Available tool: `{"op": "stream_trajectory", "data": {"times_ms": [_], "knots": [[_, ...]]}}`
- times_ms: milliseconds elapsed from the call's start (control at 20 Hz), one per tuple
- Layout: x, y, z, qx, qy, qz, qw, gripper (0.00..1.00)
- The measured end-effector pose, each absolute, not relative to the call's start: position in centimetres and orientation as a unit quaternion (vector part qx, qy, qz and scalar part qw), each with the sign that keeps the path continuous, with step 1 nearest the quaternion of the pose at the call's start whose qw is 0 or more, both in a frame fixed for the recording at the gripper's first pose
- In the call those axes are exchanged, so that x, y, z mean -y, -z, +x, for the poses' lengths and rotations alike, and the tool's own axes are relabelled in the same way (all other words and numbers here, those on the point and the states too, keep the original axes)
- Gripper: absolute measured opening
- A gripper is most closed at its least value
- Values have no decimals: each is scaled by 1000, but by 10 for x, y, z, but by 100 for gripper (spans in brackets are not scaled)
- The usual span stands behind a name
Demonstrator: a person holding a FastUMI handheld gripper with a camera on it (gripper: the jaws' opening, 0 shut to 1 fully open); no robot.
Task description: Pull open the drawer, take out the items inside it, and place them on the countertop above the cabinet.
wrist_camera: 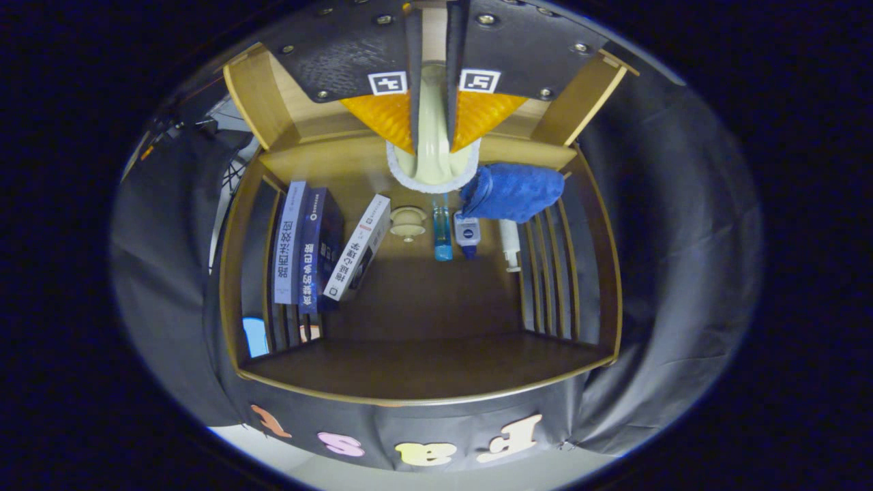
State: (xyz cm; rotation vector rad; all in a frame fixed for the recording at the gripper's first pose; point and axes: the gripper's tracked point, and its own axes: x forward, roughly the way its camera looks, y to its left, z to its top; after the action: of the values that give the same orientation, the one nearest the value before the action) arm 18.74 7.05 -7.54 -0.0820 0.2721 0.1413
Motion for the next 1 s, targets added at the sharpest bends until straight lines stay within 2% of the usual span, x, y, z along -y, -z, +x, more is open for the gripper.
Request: {"op": "stream_trajectory", "data": {"times_ms": [1000], "knots": [[-66,111,329,-179,-35,-36,983,14]]}}
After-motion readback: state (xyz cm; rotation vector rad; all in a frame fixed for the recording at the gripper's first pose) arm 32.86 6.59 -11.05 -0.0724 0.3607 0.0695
